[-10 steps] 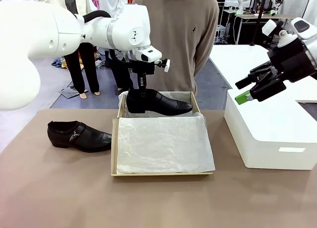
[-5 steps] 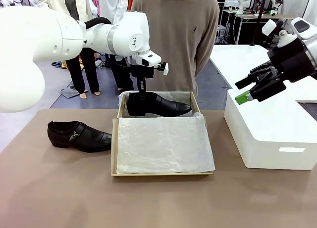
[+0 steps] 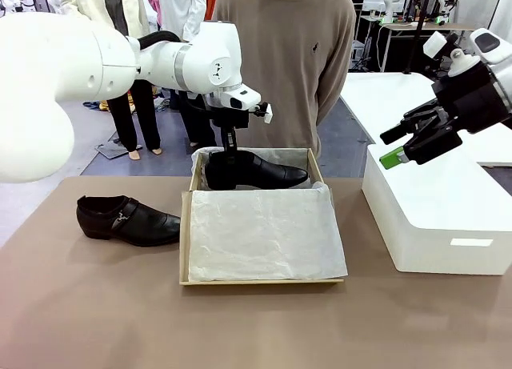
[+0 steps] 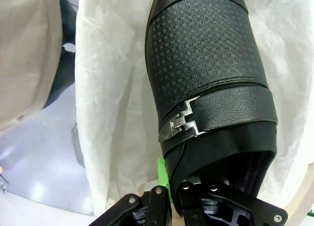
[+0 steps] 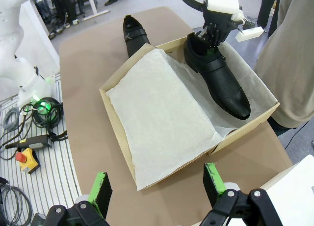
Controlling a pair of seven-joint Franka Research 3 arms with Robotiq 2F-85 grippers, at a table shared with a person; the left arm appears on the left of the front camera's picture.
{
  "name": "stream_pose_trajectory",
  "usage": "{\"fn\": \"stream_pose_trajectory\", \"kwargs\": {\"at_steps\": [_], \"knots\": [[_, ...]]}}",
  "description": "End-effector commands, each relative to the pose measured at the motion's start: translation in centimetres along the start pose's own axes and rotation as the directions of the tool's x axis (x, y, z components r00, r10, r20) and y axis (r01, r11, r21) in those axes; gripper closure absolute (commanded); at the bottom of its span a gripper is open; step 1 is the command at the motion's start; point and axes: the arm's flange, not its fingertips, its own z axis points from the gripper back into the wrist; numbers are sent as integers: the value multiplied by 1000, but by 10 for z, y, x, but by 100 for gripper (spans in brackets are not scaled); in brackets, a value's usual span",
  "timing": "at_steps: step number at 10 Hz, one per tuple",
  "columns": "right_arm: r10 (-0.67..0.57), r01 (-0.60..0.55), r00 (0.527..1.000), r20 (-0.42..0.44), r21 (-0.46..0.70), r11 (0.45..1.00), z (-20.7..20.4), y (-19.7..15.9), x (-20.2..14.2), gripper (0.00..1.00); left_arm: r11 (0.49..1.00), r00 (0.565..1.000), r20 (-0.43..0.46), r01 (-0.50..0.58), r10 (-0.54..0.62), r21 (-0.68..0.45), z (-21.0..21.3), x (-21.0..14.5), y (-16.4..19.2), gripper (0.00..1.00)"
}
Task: Pack the shoes into the box.
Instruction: Place one shoe of the Shoes into the Shoes Box.
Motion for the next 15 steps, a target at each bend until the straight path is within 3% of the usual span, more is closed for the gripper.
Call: {"fn": "stream_pose_trajectory", "kwargs": {"at_steps": [1,2,7,12,13,14,15], "knots": [[23,-24,999,32,10,1000,-2,-2,0,0,1000,1000,-9,-19,19,-2,6,4,10,100],[23,-24,999,32,10,1000,-2,-2,0,0,1000,1000,-14,-17,17,-4,7,5,10,94],[23,-24,999,32,10,1000,-2,-2,0,0,1000,1000,-14,-26,26,-12,27,1,10,0],[23,-24,999,32,10,1000,-2,-2,0,0,997,998,-23,-65,64,-30,80,-14,4,0],[23,-24,999,32,10,1000,-2,-2,0,0,990,999,-27,-33,30,-134,77,-27,24,0],[23,-24,999,32,10,1000,-2,-2,0,0,999,999,-24,-28,27,-20,73,-13,-3,0],[23,-24,999,32,10,1000,-2,-2,0,0,999,999,-24,-28,27,-20,73,-13,-3,0]]}}
